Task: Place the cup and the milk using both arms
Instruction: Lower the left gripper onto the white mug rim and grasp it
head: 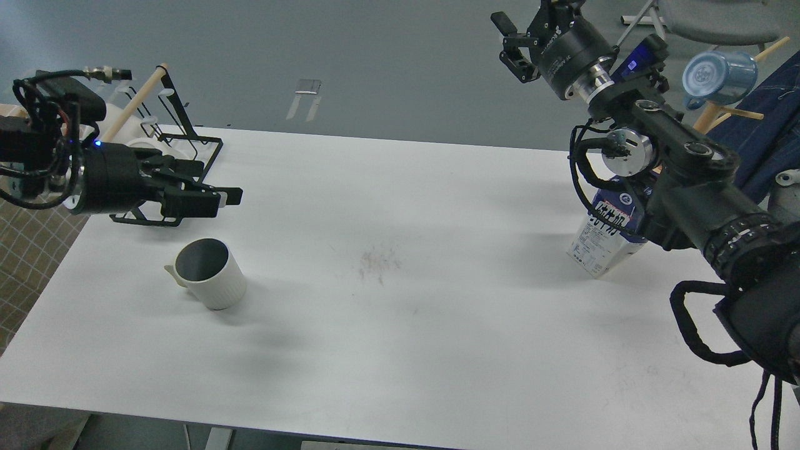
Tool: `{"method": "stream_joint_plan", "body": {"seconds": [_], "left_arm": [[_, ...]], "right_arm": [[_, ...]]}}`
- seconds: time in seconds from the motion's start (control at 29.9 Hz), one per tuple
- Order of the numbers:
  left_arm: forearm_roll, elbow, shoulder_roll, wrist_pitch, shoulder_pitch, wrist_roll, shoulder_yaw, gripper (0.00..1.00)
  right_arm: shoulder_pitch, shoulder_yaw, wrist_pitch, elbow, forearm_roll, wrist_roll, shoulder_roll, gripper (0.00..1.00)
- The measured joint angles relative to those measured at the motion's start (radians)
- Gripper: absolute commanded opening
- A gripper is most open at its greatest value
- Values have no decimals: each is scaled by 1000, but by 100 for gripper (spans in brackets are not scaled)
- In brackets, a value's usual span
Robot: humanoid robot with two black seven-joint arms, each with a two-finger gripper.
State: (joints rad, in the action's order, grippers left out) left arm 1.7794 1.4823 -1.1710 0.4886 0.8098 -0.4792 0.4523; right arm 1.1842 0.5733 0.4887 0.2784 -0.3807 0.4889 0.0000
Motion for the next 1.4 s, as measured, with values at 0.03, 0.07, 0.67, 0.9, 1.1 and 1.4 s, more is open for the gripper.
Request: {"method": "stream_joint_plan", "body": {"seconds": [0.03, 0.07, 0.67, 0.9, 1.1, 1.4], "left_arm": [[6, -5, 3, 0, -13, -1, -5, 98], [11, -10, 7, 0, -25, -1, -9, 98], [179, -211, 88, 0, -56, -10, -100, 98], [176, -255, 119, 0, -53, -10, -112, 98], [172, -289, 158, 0, -49, -10, -111, 98], [172, -301, 181, 0, -48, -10, -111, 84]], "right_arm": [[-5, -16, 0, 1, -1, 0, 0, 100], [-11, -29, 0, 2, -1, 0, 0, 100], [-32, -59, 0, 18, -1, 0, 0, 100], [-34, -59, 0, 17, -1, 0, 0, 100], [-35, -59, 0, 16, -1, 0, 0, 100], [-37, -59, 0, 16, -1, 0, 0, 100]]}}
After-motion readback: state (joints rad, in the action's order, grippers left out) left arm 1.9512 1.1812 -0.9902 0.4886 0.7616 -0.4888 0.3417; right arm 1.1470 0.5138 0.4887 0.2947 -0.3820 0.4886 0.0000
